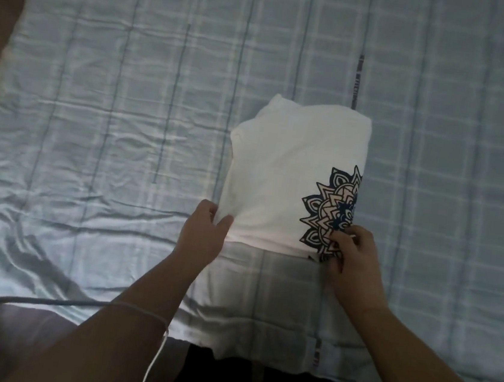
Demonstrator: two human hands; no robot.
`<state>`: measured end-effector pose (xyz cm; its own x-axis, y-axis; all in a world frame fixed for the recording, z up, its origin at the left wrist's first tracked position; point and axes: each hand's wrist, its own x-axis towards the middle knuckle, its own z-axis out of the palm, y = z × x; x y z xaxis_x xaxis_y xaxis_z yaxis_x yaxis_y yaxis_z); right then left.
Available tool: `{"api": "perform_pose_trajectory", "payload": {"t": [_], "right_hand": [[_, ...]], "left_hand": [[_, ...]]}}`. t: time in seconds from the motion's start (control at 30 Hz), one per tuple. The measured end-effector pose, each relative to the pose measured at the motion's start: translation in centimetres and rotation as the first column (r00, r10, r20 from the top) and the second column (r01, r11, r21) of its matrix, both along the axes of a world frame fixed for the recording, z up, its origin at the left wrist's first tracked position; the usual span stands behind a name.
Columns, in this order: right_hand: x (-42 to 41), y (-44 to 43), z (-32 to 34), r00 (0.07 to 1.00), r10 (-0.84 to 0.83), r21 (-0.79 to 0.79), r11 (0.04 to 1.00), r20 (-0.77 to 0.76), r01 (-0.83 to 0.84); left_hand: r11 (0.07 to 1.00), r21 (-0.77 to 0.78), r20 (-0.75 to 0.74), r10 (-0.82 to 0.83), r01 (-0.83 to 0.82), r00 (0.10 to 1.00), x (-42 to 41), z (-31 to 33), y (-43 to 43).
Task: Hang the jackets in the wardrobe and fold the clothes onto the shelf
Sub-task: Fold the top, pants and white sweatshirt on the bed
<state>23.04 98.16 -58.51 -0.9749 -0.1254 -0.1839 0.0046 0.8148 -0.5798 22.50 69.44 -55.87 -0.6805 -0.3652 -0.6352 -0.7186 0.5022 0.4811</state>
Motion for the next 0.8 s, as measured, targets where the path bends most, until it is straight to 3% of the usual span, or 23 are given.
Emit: {"api": "perform_pose_trajectory", "payload": {"t": [0.17,0.37,0.5,0.57,0.6,0.67,0.73,0.8], "right_hand": [[0.5,2.2,0.5,0.996,-0.002,-0.102,0.995,-0.091,-0.007],[2.0,3.5,-1.4,0.999,0.045,-0.026,0.999,0.026,-0.044],[1.2,3.0,0.4,0.995,0.089,0.107,0.991,-0.035,-0.085],[0.1,2.6,1.8,0.991,0.076,0.105,0.992,-0.107,-0.065],[-0.6,2.2,2.4,0.989,0.062,0.081,0.995,-0.134,-0.052],[-2.4,0.8,3.1,0.984,0.064,0.026,0.998,-0.168,-0.061],[-4.5,-0.9,3.0,0.980,0.116,0.048,0.993,-0.164,-0.110],[-6.4,-2.5,1.9,0.978,0.187,0.222,0.961,-0.093,-0.163]], "left_hand": [[0.981,0.137,0.027,0.135,-0.137,0.990,1.1,0.2,0.1],[0.974,0.130,0.091,0.172,-0.183,0.981,1.8,-0.6,0.5],[0.992,-0.105,0.124,-0.050,0.063,0.991,0.8,0.4,0.7],[0.958,-0.238,-0.045,-0.172,0.156,0.984,-0.3,1.3,1.4],[0.933,-0.297,-0.200,-0.270,0.204,0.942,-0.9,1.8,2.1],[0.855,-0.398,-0.420,-0.493,0.334,0.762,-2.6,2.3,4.3],[0.737,-0.472,-0.409,-0.669,0.484,0.620,-4.4,1.5,6.7],[0.624,-0.525,-0.261,-0.765,0.579,0.588,-6.1,-0.4,8.4]]}}
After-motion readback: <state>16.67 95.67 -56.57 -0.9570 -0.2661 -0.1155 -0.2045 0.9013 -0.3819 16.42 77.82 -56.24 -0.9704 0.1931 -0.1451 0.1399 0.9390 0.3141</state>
